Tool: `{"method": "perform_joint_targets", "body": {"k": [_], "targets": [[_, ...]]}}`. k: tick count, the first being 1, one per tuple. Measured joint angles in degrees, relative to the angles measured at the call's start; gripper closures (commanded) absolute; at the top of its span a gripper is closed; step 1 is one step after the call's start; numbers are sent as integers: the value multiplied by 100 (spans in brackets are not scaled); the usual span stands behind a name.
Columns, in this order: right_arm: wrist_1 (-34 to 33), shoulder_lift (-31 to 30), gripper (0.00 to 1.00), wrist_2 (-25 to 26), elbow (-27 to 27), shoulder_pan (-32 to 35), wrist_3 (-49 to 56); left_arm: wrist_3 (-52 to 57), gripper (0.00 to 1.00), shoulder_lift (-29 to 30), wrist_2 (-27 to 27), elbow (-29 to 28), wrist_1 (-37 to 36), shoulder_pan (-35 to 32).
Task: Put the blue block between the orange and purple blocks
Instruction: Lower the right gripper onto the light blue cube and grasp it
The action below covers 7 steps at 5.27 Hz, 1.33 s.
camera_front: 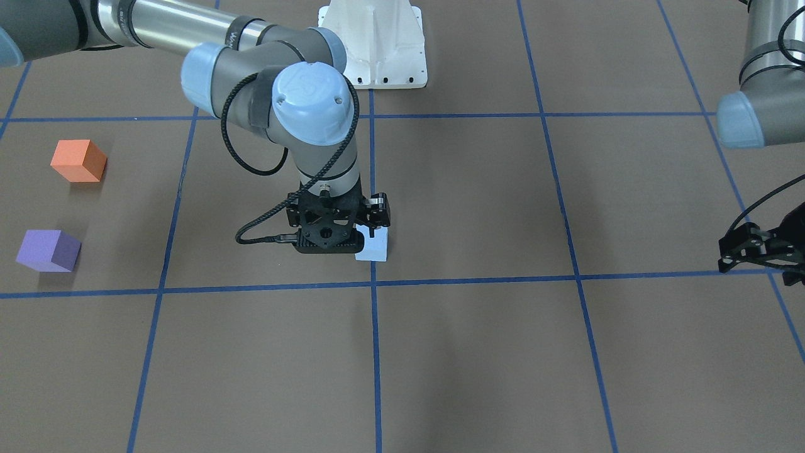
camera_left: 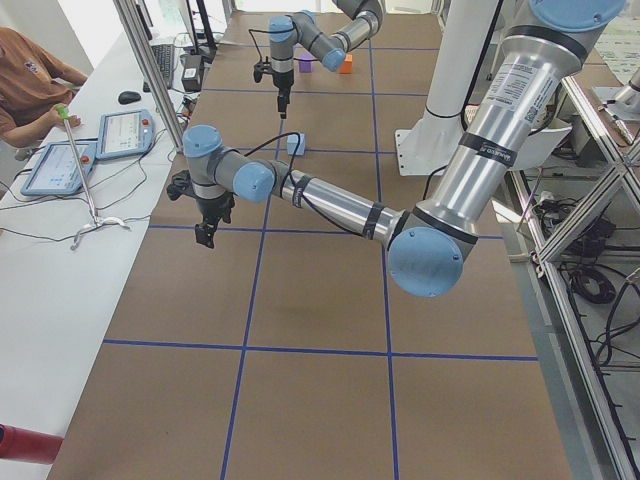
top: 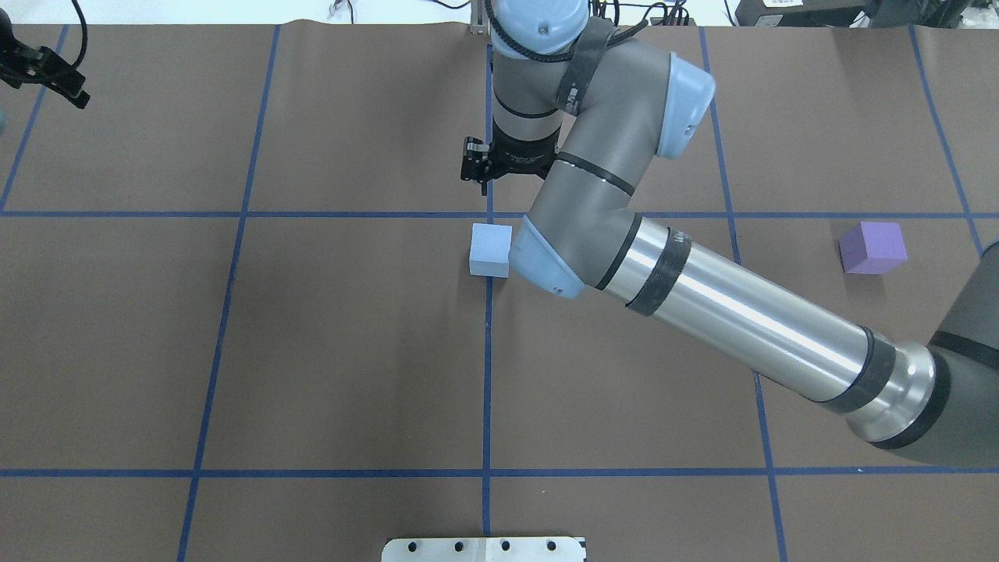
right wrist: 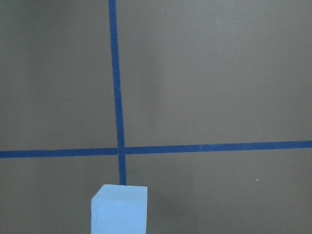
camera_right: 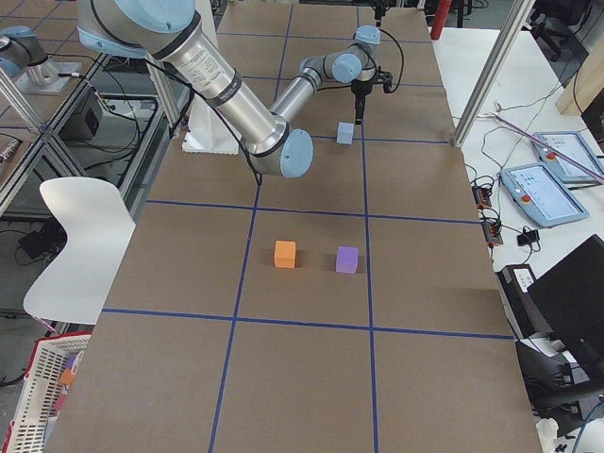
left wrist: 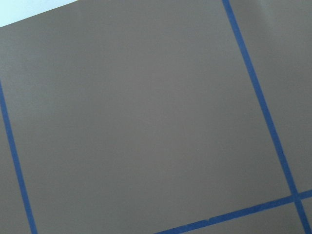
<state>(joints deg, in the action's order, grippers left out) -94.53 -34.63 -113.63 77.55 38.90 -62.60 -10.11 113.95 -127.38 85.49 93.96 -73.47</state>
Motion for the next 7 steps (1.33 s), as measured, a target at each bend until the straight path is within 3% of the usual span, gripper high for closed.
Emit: {"method": "perform_joint_targets", "body": {"k": [2, 6, 7], "targets": [[308, 139, 0, 304, -511, -295, -45, 110, 0, -45, 5, 20, -20, -64], [912, 141, 0, 356, -1040, -527, -47, 112, 0, -49, 19, 30, -45, -44], [954, 130, 9, 371, -1108, -569, -43, 95, 0, -49, 20, 26, -45, -35]]}}
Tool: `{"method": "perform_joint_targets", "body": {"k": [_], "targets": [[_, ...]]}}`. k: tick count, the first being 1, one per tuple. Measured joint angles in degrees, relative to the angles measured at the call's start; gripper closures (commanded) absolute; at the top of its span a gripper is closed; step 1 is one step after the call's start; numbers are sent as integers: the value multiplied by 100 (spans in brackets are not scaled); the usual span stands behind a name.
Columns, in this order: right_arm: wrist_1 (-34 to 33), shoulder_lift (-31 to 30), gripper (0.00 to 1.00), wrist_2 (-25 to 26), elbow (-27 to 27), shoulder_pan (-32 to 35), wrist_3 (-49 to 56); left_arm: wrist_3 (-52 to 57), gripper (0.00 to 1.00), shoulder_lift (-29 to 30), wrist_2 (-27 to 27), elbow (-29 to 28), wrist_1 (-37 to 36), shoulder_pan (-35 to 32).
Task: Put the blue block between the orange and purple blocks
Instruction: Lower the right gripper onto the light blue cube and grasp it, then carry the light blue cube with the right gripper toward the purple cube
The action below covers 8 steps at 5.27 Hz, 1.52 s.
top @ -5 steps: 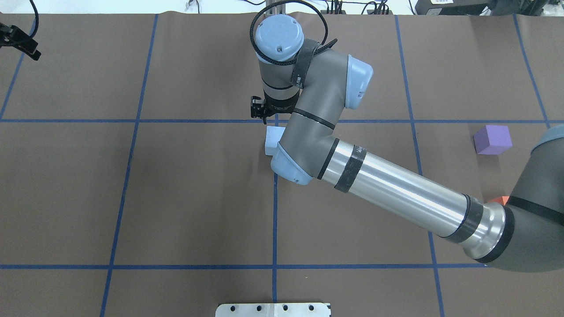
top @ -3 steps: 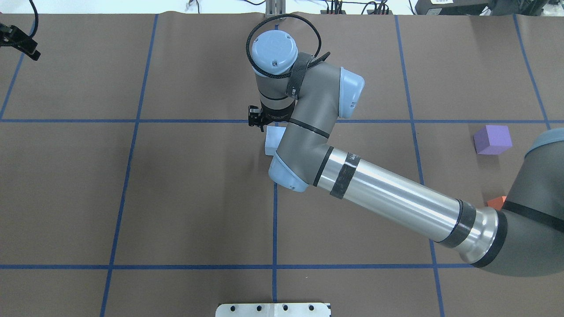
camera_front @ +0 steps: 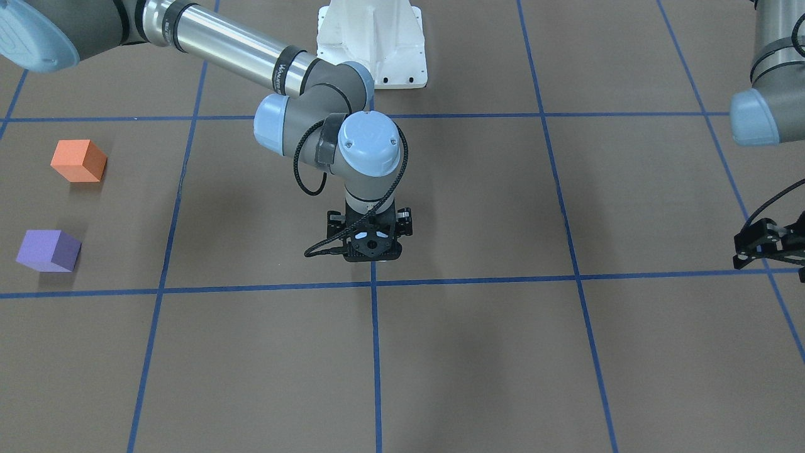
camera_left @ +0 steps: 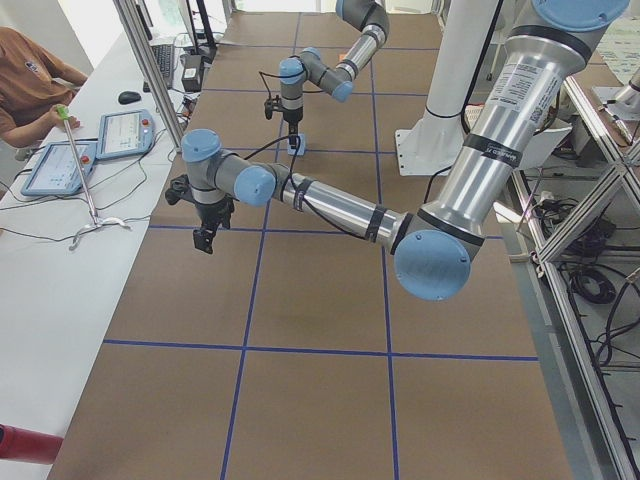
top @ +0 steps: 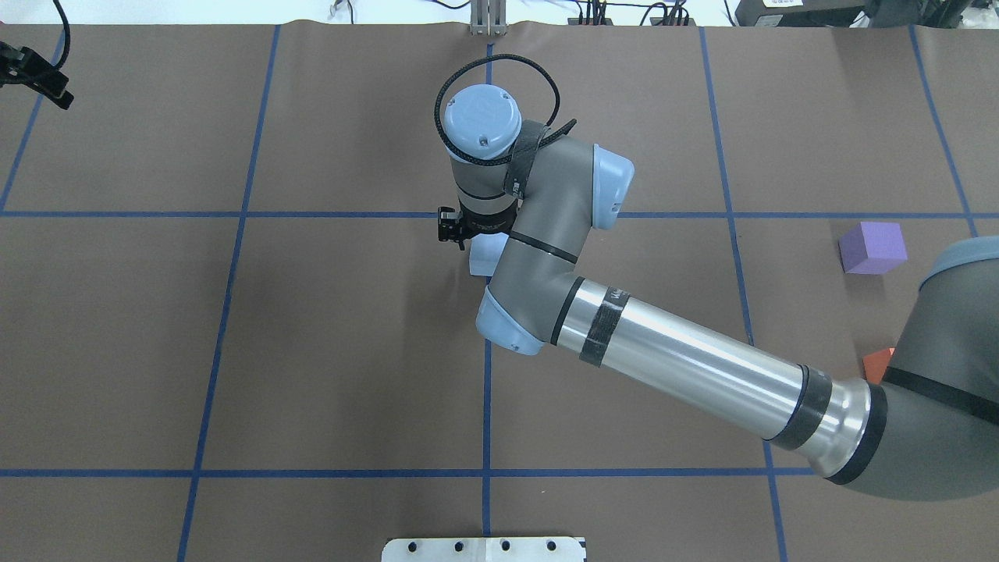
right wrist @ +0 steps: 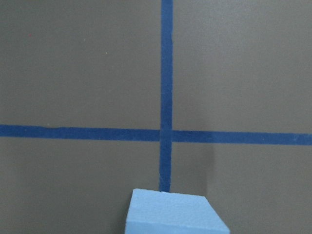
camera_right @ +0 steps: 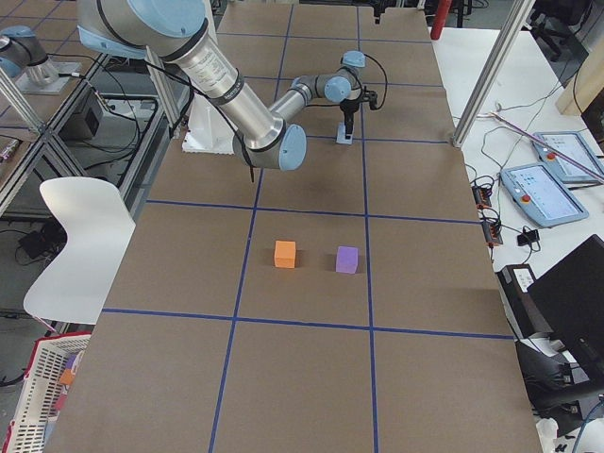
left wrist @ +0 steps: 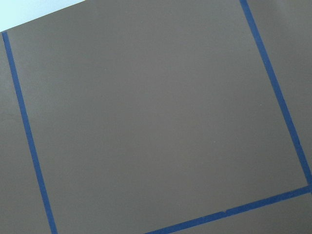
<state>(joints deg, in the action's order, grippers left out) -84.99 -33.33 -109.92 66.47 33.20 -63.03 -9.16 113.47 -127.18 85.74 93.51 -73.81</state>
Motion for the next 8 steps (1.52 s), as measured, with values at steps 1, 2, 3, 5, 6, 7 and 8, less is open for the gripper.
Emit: {"method": "perform_joint_targets", "body": {"k": [1, 2, 3, 5, 6, 7, 8], "targets": [[10, -14, 49, 15, -33, -26, -4, -20, 0, 2, -2, -1, 0, 4], [18, -12, 99, 34, -45, -44, -79, -30, 0, 4, -4, -1, 0, 7], [76, 0, 100, 37, -44, -46, -195, -33, 0, 4, -1, -3, 0, 7], [-36, 4, 100, -87, 248, 81, -265, -33, 0, 6, -2, 2, 0, 8], [-629, -18, 100, -213, 799, 267, -247, -33, 0, 2, -10, 6, 0, 8], [-1445, -162, 100, -301, 1649, 528, -163, -33, 0, 0, -50, 10, 0, 7], [-2107, -571, 100, -494, 2635, 886, 46, -33, 0, -4, -106, 19, 3, 5]]}}
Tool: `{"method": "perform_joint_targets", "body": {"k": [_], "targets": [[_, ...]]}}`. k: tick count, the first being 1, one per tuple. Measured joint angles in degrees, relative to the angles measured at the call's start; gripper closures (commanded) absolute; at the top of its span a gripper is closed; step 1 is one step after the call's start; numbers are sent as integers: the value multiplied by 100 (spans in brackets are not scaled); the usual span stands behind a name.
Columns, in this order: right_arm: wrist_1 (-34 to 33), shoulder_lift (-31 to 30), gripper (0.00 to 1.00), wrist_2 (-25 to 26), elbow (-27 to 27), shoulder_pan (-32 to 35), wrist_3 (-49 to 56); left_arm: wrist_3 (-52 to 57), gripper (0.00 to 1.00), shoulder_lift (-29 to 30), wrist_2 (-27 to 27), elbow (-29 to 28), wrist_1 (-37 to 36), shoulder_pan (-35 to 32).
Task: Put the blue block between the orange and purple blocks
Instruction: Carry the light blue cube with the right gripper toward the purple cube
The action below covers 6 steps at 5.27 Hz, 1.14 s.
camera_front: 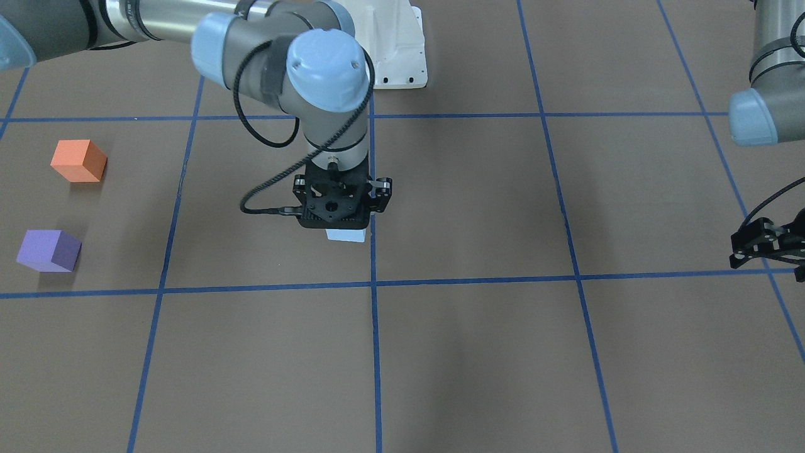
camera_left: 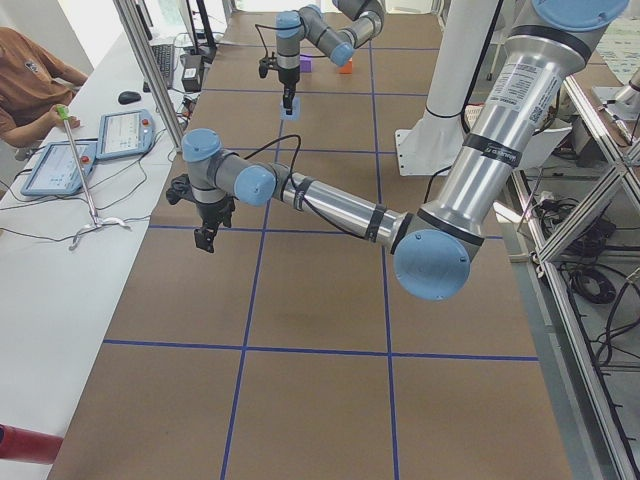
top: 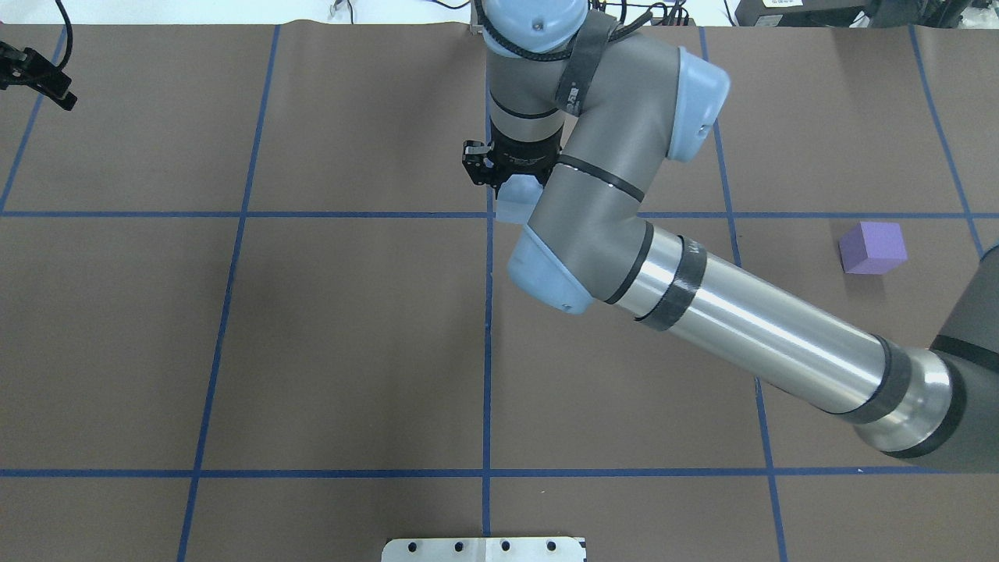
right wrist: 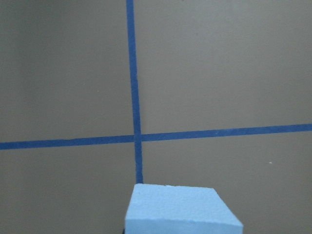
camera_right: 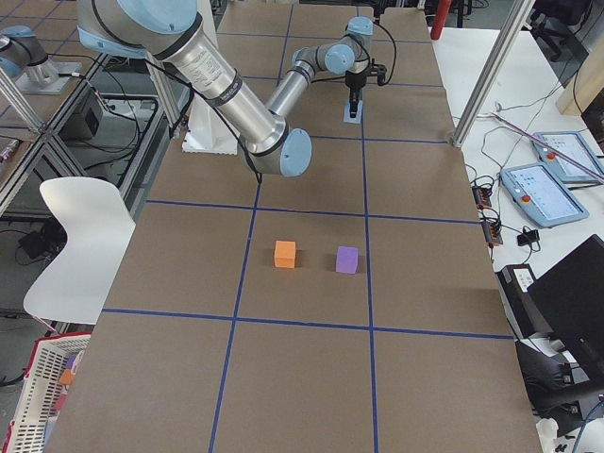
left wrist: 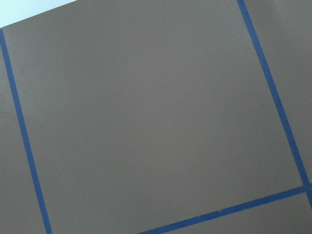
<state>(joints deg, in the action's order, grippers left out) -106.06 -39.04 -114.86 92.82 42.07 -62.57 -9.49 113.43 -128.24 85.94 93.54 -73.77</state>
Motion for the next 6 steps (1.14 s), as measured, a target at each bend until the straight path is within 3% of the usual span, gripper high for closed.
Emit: {"method": "perform_joint_targets", "body": {"k": [2, 4, 5, 6], "targets": [[-1160, -1132, 100, -476, 1586, 943, 1093, 0, 0, -5, -30, 19, -1, -10], [-1312, -2349, 100, -784, 2240, 1596, 2217, -6, 0, -5, -26, 42, 4, -8], [-788, -2999, 100, -1005, 2275, 1768, 2399, -14, 0, -4, -26, 45, 6, -7], [454, -3962, 100, -1136, 2185, 1866, 2456, -17, 0, -5, -26, 46, 6, -6]]}}
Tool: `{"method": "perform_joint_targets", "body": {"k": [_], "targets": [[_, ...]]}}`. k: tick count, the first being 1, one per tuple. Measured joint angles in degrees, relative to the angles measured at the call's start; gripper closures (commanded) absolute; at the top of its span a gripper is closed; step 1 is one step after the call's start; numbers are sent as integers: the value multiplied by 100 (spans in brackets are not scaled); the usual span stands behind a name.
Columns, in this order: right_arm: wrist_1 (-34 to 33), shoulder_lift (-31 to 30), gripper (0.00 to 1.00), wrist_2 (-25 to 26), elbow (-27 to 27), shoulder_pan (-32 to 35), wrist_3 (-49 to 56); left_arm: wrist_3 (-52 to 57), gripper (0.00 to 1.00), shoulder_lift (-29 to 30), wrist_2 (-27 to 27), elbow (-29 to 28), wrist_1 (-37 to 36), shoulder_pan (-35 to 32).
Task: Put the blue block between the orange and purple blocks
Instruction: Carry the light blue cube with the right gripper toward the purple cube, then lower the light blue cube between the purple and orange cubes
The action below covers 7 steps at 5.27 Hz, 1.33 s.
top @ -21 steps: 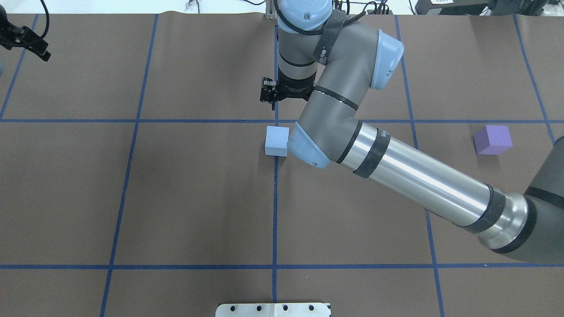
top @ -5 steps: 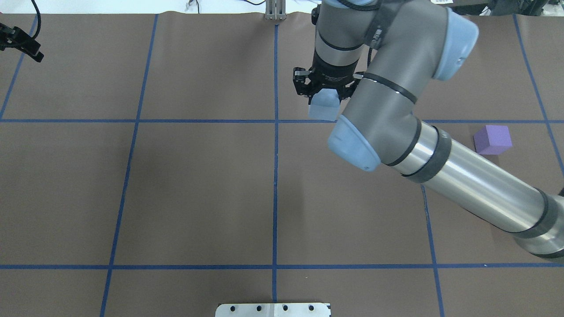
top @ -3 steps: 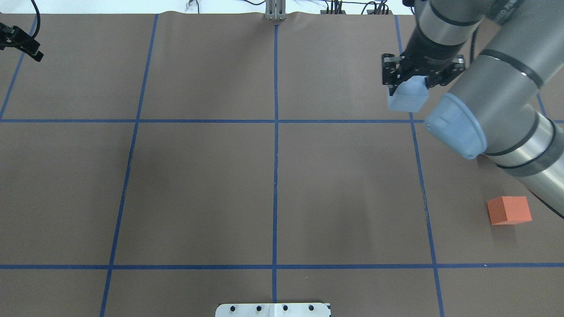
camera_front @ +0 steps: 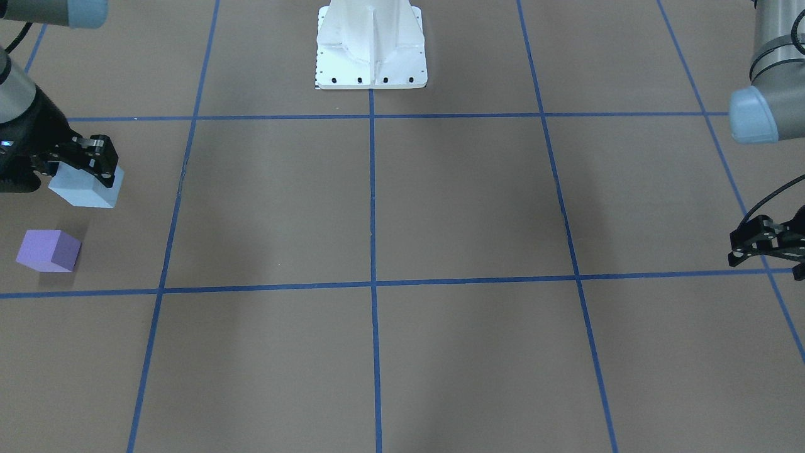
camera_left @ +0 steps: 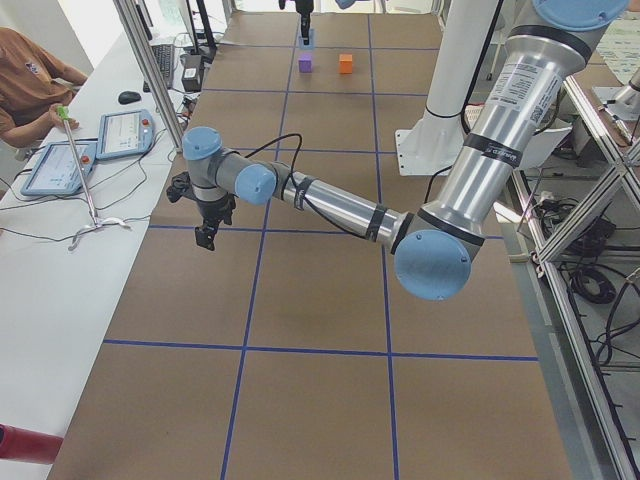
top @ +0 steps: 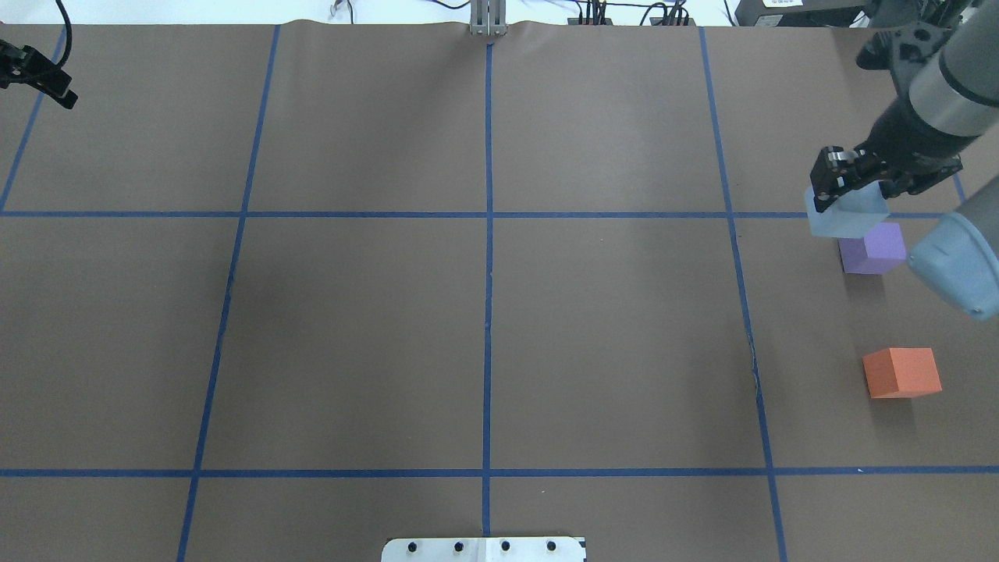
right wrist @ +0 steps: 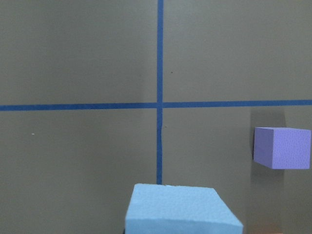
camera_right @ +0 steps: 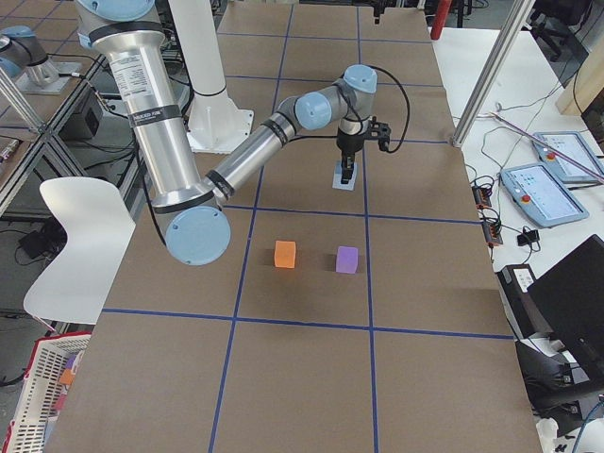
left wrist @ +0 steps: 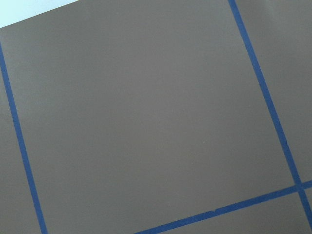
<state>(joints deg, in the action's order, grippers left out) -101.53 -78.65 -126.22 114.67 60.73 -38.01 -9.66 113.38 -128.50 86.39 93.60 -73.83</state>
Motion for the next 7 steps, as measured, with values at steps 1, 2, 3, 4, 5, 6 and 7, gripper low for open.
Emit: {"method": "perform_joint_targets", "body": {"k": [1, 2, 3, 4, 5, 6, 7], "targets": [[1065, -710, 100, -52, -231, 43, 83, -1, 0, 0, 3, -2, 0, 3], [1680, -1091, 100, -72, -516, 86, 328, -1, 0, 0, 7, -4, 0, 7], [1920, -1250, 100, -86, -722, 126, 586, -1, 0, 0, 9, -2, 0, 8], [1980, -1302, 100, -99, -825, 130, 669, -1, 0, 0, 9, 0, 0, 8], [1996, -1306, 100, -101, -954, 123, 686, -1, 0, 0, 9, 0, 0, 9], [2003, -1295, 100, -102, -1078, 111, 673, -1, 0, 0, 9, 0, 0, 9], [2005, -1295, 100, -110, -1154, 80, 651, -1, 0, 0, 14, -1, 0, 12]]}}
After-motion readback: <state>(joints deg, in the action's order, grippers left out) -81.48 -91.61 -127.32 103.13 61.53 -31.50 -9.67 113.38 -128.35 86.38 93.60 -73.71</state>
